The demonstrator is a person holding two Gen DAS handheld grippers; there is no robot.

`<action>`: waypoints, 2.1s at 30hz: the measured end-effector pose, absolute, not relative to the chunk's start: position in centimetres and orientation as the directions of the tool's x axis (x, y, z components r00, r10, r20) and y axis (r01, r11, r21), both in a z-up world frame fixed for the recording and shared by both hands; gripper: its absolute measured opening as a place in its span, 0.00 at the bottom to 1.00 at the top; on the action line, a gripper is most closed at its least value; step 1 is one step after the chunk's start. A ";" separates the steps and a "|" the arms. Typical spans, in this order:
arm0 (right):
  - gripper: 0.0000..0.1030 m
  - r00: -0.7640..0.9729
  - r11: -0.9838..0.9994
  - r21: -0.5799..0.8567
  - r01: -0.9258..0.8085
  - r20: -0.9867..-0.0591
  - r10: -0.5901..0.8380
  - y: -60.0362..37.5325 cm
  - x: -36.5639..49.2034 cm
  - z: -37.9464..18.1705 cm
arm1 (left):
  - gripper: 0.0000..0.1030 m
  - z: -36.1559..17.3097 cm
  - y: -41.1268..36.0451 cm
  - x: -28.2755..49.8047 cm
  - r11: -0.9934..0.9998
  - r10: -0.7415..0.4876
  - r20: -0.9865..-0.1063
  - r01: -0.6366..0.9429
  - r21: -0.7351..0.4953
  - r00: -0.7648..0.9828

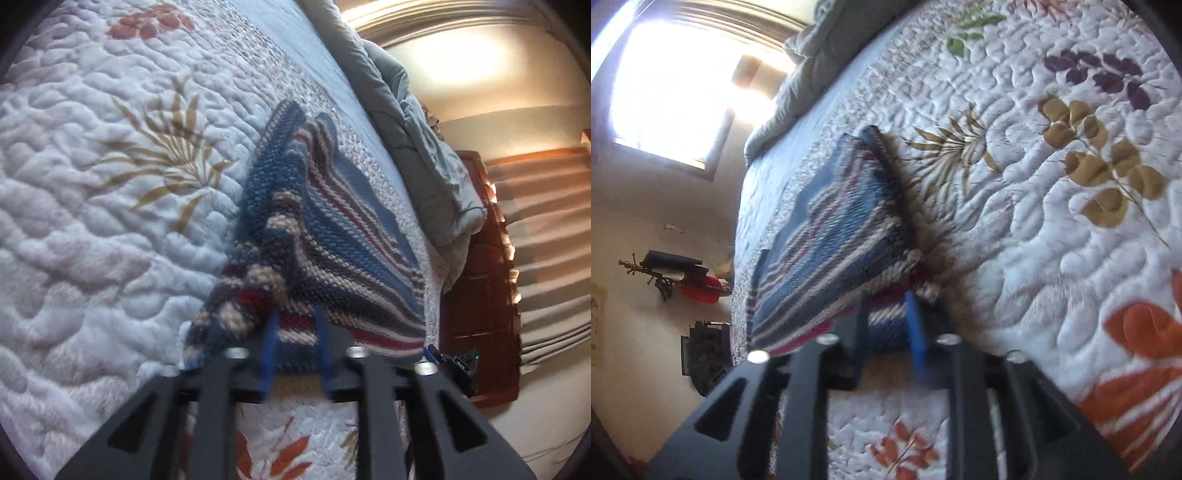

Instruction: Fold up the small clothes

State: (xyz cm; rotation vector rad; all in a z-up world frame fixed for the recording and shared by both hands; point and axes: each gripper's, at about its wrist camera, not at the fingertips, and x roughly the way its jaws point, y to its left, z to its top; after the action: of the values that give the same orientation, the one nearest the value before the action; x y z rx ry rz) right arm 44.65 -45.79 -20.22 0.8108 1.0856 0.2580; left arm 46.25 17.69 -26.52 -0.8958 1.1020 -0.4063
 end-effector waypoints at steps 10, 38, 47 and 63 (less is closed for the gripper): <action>0.86 0.402 0.861 0.463 -0.210 -0.762 0.508 -25.4 36.4 -14.3 | 0.92 -22.1 23.4 43.4 0.634 -0.611 -0.622 -0.168 -0.755 0.489; 0.85 0.515 0.692 -0.213 -0.690 -0.817 0.262 2.5 34.3 -20.4 | 0.93 -25.7 20.4 58.1 0.740 -0.647 -0.719 -0.022 -0.673 0.253; 0.84 0.588 0.654 -0.347 -0.673 -0.787 0.188 4.6 35.1 -22.6 | 0.95 -26.5 19.5 61.2 0.739 -0.657 -0.717 0.006 -0.674 0.234; 0.84 0.778 0.581 -0.609 -0.540 -0.625 0.067 9.0 37.2 -24.9 | 0.93 -26.6 16.6 64.0 0.728 -0.683 -0.708 0.083 -0.681 0.182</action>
State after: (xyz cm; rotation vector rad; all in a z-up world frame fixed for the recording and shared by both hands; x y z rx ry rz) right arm 37.19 8.96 -24.86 -0.8889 0.5932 0.3793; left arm 63.99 16.60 -26.64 -0.5679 1.2855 -0.5837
